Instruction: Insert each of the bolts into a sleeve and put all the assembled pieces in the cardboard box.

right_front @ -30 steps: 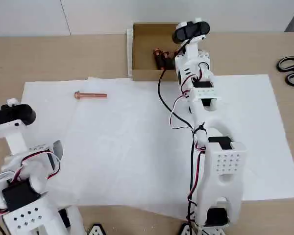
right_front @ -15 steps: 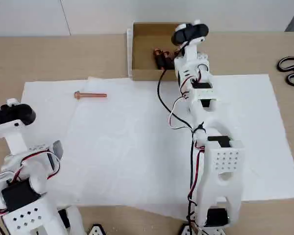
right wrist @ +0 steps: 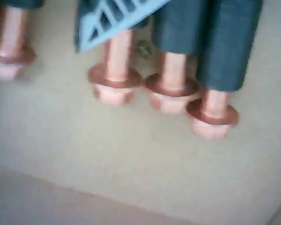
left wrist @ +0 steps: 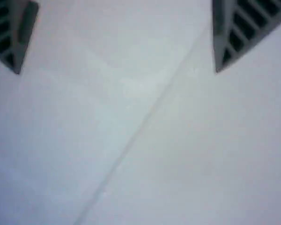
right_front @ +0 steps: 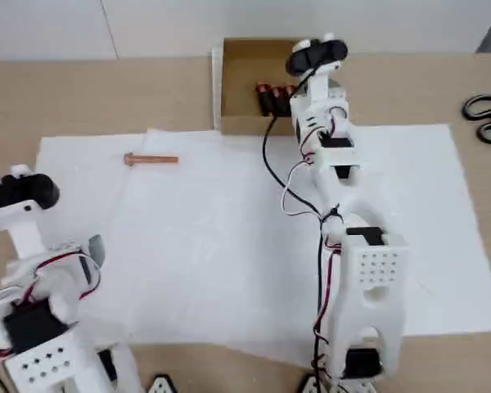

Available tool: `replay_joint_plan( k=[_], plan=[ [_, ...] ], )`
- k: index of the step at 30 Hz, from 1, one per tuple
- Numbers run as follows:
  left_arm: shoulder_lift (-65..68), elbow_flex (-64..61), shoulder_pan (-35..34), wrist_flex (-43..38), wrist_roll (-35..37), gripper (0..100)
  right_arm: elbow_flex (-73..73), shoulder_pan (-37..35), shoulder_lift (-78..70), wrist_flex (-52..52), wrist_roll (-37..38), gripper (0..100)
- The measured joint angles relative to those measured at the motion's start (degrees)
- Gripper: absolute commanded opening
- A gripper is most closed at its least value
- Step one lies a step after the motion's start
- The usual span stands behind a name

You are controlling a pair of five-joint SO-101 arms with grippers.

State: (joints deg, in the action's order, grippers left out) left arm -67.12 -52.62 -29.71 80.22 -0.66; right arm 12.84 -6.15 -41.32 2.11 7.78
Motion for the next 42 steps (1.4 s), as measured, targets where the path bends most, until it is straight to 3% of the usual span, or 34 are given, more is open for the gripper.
replay_joint_plan(
  k=[8,13,25,36,42],
  plan=[
    [0.0,0.0,0.0,0.0,0.0,25,2.1,0.0,0.3,0.1,0.0,18.4],
    [0.0,0.0,0.0,0.0,0.0,25,2.1,-0.4,7.6,7.6,0.0,18.4],
    [0.0,0.0,0.0,0.0,0.0,25,2.1,-1.1,30.2,39.1,0.0,18.4],
    [0.0,0.0,0.0,0.0,0.0,25,2.2,4.2,41.0,71.4,0.0,18.5],
    [0.0,0.0,0.0,0.0,0.0,25,0.2,5.2,41.5,79.6,1.2,18.6]
  ],
)
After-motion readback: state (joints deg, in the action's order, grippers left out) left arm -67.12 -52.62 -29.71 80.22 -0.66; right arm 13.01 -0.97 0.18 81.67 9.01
